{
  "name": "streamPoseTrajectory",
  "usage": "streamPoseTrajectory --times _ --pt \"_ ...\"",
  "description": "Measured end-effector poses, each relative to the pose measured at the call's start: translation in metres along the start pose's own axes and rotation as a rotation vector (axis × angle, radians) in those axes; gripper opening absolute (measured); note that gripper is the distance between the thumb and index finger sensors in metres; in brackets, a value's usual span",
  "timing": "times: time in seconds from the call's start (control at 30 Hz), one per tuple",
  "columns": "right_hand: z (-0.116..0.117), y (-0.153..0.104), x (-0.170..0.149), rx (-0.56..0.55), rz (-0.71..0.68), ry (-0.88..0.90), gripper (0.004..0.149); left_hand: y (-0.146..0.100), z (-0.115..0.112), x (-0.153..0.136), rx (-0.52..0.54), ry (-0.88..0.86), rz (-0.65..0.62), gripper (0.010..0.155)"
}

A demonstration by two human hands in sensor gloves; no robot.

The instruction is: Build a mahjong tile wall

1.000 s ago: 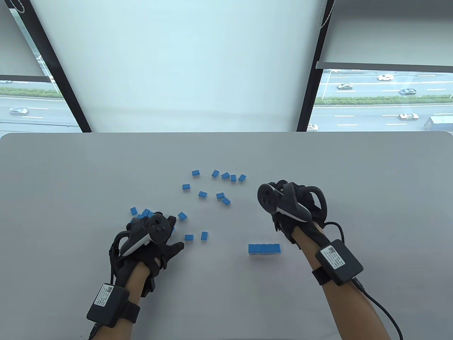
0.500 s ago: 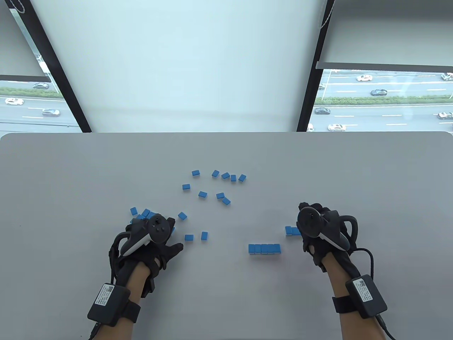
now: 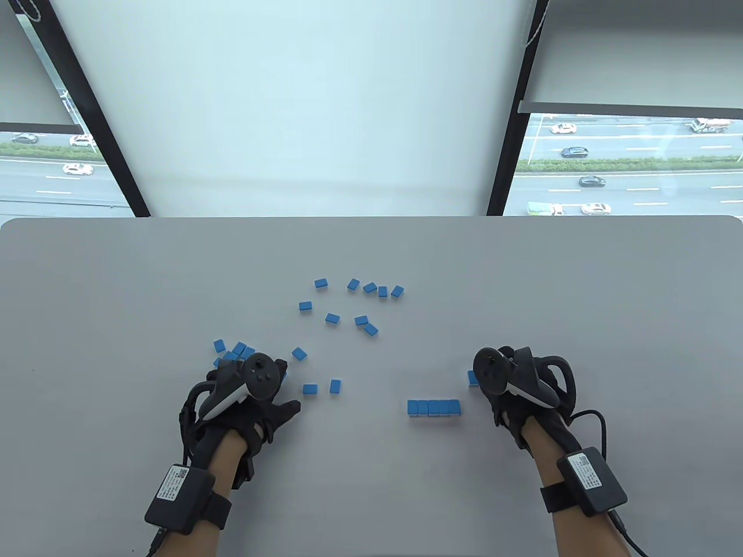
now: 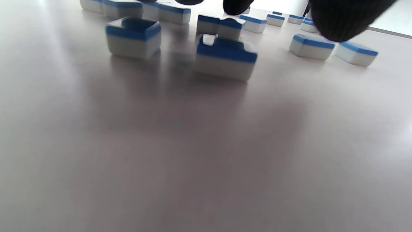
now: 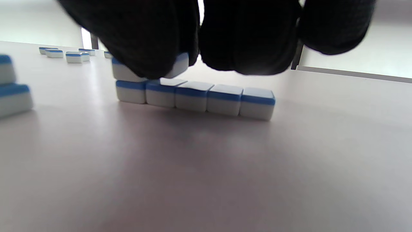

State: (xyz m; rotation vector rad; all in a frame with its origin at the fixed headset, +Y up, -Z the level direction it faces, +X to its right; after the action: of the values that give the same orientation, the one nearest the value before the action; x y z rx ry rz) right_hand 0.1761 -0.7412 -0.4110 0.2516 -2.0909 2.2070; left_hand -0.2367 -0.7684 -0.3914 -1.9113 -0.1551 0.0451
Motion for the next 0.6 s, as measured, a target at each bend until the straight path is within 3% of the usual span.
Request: streamPoseTrajectory --times 0.6 --pt "-0.0016 -0.0024 0.0020 0.003 -0.003 0.017 0.060 -0.0006 0.0057 -0.0017 0.027 -0.014 -0.007 0.085"
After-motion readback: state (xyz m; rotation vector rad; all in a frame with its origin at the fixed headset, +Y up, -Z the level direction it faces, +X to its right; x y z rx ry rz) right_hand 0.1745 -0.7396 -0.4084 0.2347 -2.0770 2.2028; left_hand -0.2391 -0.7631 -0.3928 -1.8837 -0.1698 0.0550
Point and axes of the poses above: the tracker on the back of each hand, its own x axis roughly to the thumb side, its own y axis roughly from the wrist to the fingertips, z = x × y, the point moved 3 cm from there along y, roughly from the wrist to the fingertips, and after that the axes turned 2 degrees about x, right-handed, at the moved point
